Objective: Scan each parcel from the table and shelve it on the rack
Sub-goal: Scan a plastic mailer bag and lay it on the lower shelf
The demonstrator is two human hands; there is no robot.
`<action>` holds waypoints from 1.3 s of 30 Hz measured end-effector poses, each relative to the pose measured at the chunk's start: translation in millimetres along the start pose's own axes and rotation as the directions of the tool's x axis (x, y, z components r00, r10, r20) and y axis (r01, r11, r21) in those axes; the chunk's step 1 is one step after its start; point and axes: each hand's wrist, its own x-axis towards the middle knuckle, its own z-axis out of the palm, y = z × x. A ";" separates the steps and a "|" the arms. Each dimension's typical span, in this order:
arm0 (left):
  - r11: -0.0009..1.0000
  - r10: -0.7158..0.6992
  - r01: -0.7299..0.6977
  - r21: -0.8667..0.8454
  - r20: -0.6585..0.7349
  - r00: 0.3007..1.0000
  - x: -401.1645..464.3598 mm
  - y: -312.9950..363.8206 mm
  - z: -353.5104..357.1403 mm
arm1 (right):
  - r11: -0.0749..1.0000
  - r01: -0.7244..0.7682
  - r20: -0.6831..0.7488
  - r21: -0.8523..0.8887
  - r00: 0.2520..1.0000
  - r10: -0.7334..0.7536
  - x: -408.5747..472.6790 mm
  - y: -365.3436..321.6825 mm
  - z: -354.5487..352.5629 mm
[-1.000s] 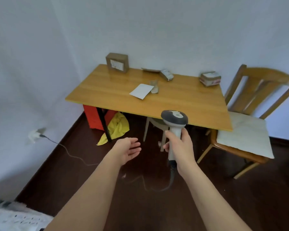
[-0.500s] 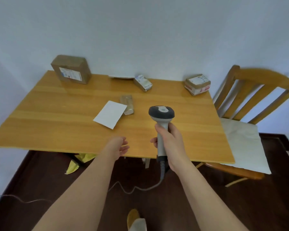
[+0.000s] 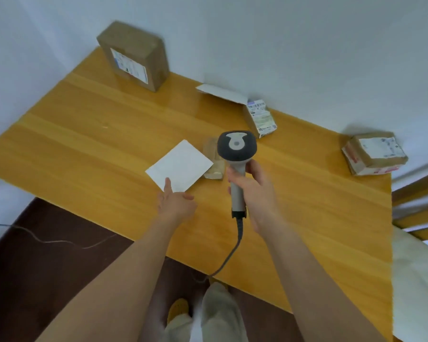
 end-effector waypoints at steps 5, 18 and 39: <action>0.989 0.003 -0.017 0.146 0.094 0.996 28.7 -14.2 14.3 | 0.999 0.013 0.121 -0.029 0.993 -0.009 66.4 -12.0 8.2; -0.011 -0.642 -0.224 -0.974 -0.165 0.748 25.4 -28.0 -18.6 | 0.992 0.023 0.327 -0.127 0.945 0.019 107.9 -7.7 31.7; 0.993 -0.070 0.080 0.091 -0.108 0.992 13.6 -63.9 19.3 | 0.949 -0.159 0.478 -0.273 0.834 0.277 81.8 3.3 67.0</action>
